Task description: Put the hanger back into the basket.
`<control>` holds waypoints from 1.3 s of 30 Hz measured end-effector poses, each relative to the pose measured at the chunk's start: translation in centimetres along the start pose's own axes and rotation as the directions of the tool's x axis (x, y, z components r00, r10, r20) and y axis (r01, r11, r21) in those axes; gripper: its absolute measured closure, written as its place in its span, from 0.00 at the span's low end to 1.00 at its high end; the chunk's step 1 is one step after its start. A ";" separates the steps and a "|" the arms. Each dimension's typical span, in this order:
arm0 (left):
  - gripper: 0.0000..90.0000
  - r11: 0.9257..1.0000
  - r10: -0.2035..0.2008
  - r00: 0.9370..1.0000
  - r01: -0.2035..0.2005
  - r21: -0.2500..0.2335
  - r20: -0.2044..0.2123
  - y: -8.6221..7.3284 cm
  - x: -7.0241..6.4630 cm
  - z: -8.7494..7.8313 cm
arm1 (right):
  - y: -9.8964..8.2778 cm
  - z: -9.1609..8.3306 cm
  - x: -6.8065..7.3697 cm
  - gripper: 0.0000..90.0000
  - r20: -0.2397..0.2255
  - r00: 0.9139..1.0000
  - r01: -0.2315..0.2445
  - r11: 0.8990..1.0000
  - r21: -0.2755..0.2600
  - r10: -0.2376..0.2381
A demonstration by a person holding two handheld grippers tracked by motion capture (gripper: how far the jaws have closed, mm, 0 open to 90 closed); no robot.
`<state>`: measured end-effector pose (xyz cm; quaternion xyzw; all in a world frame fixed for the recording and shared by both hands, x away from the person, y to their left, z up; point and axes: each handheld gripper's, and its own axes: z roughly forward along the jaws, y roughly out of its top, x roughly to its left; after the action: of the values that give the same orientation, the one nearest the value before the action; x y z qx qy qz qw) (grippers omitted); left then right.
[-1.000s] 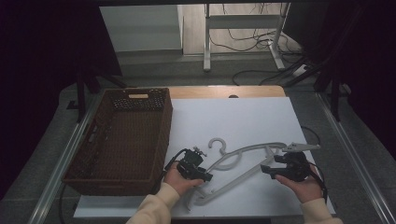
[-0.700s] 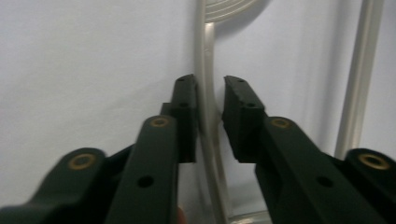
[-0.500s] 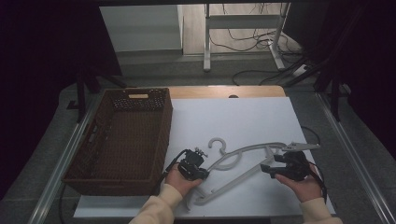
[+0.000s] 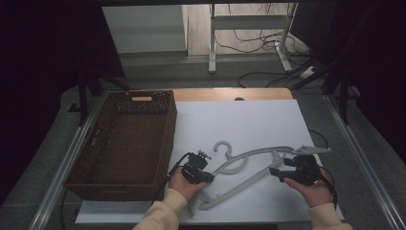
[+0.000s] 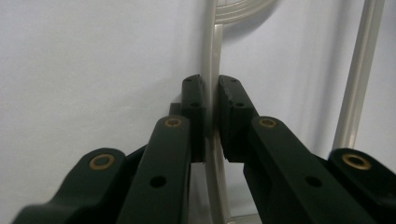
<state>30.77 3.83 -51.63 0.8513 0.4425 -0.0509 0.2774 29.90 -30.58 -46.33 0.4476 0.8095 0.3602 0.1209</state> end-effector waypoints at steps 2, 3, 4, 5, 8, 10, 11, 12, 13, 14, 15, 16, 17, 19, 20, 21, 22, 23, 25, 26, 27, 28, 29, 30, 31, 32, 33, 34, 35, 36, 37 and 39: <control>0.91 1.000 -0.002 1.000 0.002 -0.009 0.008 0.1 0.1 -0.2 | 0.0 -0.2 -0.2 0.31 0.001 1.000 -0.012 1.000 -0.009 0.012; 0.91 1.000 -0.004 1.000 0.005 -0.018 0.012 0.1 0.1 -0.3 | -0.1 -0.4 -0.4 0.31 0.001 1.000 -0.021 1.000 -0.016 0.021; 0.91 1.000 -0.004 1.000 0.005 -0.030 0.015 0.1 0.1 -0.5 | -0.1 -0.6 -0.6 0.32 0.003 1.000 -0.027 0.999 -0.024 0.027; 0.91 0.999 -0.005 1.000 0.006 -0.039 0.019 0.2 0.2 -0.7 | -0.2 -0.8 -0.7 0.32 0.003 0.999 -0.035 0.999 -0.032 0.035; 0.91 0.997 -0.003 0.999 0.005 -0.072 0.033 0.3 0.4 -1.6 | -0.3 -1.4 -1.3 0.32 -0.001 0.998 -0.069 0.995 -0.070 0.069; 0.91 0.995 -0.004 0.999 0.008 -0.100 0.038 0.3 0.3 -2.1 | -0.5 -2.0 -1.8 0.32 -0.007 0.996 -0.095 0.990 -0.100 0.095; 0.91 0.994 0.001 0.999 0.003 -0.110 0.038 0.4 0.2 -2.4 | -0.6 -2.2 -2.0 0.32 -0.008 0.994 -0.108 0.988 -0.114 0.108; 0.91 0.993 0.005 0.999 0.000 -0.122 0.038 0.4 0.1 -2.7 | -0.8 -2.4 -2.2 0.32 -0.010 0.993 -0.120 0.985 -0.127 0.120; 0.91 0.991 0.007 0.999 -0.001 -0.134 0.040 0.5 0.0 -2.9 | -0.9 -2.6 -2.4 0.32 -0.011 0.991 -0.133 0.982 -0.136 0.133; 0.91 0.990 0.011 0.999 -0.004 -0.141 0.043 0.6 0.0 -3.2 | -1.0 -2.8 -2.6 0.32 -0.014 0.989 -0.146 0.979 -0.142 0.145; 0.91 0.989 0.013 0.999 -0.006 -0.149 0.047 0.6 -0.1 -3.4 | -1.1 -2.9 -2.8 0.32 -0.014 0.988 -0.157 0.976 -0.149 0.156; 0.91 0.986 0.011 0.999 -0.003 -0.164 0.052 0.7 -0.2 -3.6 | -1.2 -3.0 -3.0 0.32 -0.014 0.986 -0.164 0.975 -0.152 0.164; 0.91 0.986 0.012 0.998 -0.003 -0.169 0.056 0.7 -0.2 -3.9 | -1.3 -3.0 -3.1 0.32 -0.013 0.985 -0.170 0.973 -0.158 0.170; 0.91 0.982 0.015 0.998 -0.003 -0.187 0.062 0.8 -0.4 -4.3 | -1.4 -3.1 -3.3 0.32 -0.012 0.984 -0.177 0.970 -0.164 0.178; 0.91 0.980 0.013 0.998 0.000 -0.197 0.065 0.9 -0.5 -4.5 | -1.4 -3.2 -3.3 0.32 -0.010 0.984 -0.179 0.969 -0.167 0.180; 0.91 0.978 0.017 0.998 -0.003 -0.208 0.064 0.9 -0.7 -4.7 | -1.4 -3.2 -3.3 0.32 -0.010 0.983 -0.181 0.969 -0.170 0.182; 0.91 0.975 0.020 0.998 -0.005 -0.223 0.066 1.0 -0.8 -5.0 | -1.5 -3.3 -3.4 0.32 -0.010 0.983 -0.182 0.968 -0.175 0.184; 0.91 0.974 0.025 0.998 -0.010 -0.227 0.064 1.1 -0.9 -5.3 | -1.5 -3.3 -3.4 0.32 -0.008 0.983 -0.181 0.967 -0.178 0.182; 0.91 0.968 0.034 0.998 -0.017 -0.249 0.062 1.2 -1.1 -5.9 | -1.5 -3.4 -3.5 0.32 -0.008 0.982 -0.187 0.964 -0.187 0.189; 0.91 0.966 0.038 0.997 -0.021 -0.258 0.061 1.2 -1.1 -6.2 | -1.5 -3.5 -3.5 0.32 -0.008 0.982 -0.189 0.964 -0.189 0.191; 0.91 0.963 0.042 0.997 -0.025 -0.267 0.058 1.2 -1.2 -6.6 | -1.5 -3.5 -3.6 0.32 -0.009 0.980 -0.195 0.962 -0.194 0.196; 0.91 0.962 0.042 0.997 -0.025 -0.274 0.059 1.3 -1.3 -6.9 | -1.5 -3.6 -3.6 0.32 -0.010 0.980 -0.196 0.961 -0.196 0.198; 0.91 0.959 0.050 0.997 -0.033 -0.281 0.055 1.3 -1.3 -7.2 | -1.6 -3.6 -3.7 0.32 -0.011 0.980 -0.198 0.960 -0.200 0.200; 0.91 0.956 0.050 0.997 -0.031 -0.292 0.057 1.4 -1.3 -7.5 | -1.6 -3.7 -3.7 0.32 -0.012 0.979 -0.202 0.958 -0.206 0.204; 0.91 0.955 0.054 0.997 -0.036 -0.294 0.052 1.4 -1.4 -7.8 | -1.6 -3.7 -3.7 0.32 -0.011 0.978 -0.205 0.956 -0.211 0.207; 0.91 0.952 0.058 0.997 -0.041 -0.305 0.047 1.4 -1.4 -8.1 | -1.6 -3.8 -3.8 0.32 -0.009 0.978 -0.205 0.954 -0.217 0.208; 0.91 0.949 0.062 0.997 -0.047 -0.310 0.038 1.5 -1.5 -8.5 | -1.7 -3.8 -3.8 0.32 -0.011 0.977 -0.211 0.953 -0.220 0.213; 0.91 0.945 0.064 0.997 -0.049 -0.325 0.036 1.5 -1.5 -8.9 | -1.7 -3.9 -3.8 0.32 -0.011 0.977 -0.212 0.952 -0.222 0.215; 0.91 0.940 0.062 0.997 -0.047 -0.337 0.035 1.5 -1.5 -9.4 | -1.7 -3.9 -3.9 0.32 -0.009 0.976 -0.214 0.950 -0.227 0.217; 0.92 0.936 0.062 0.997 -0.044 -0.349 0.040 1.6 -1.4 -9.9 | -1.7 -4.0 -3.9 0.32 -0.010 0.975 -0.217 0.949 -0.230 0.220; 0.91 0.930 0.061 0.997 -0.041 -0.365 0.045 1.6 -1.3 -10.4 | -1.7 -4.0 -3.9 0.32 -0.010 0.975 -0.217 0.948 -0.233 0.221; 0.91 0.919 0.065 0.997 -0.046 -0.391 0.037 1.6 -1.3 -11.5 | -1.7 -4.1 -4.0 0.32 -0.011 0.974 -0.223 0.946 -0.237 0.227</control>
<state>29.42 8.13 -40.80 0.7897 0.4124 0.0249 0.4534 28.95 -36.32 -45.15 0.5224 0.7034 0.4618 0.1381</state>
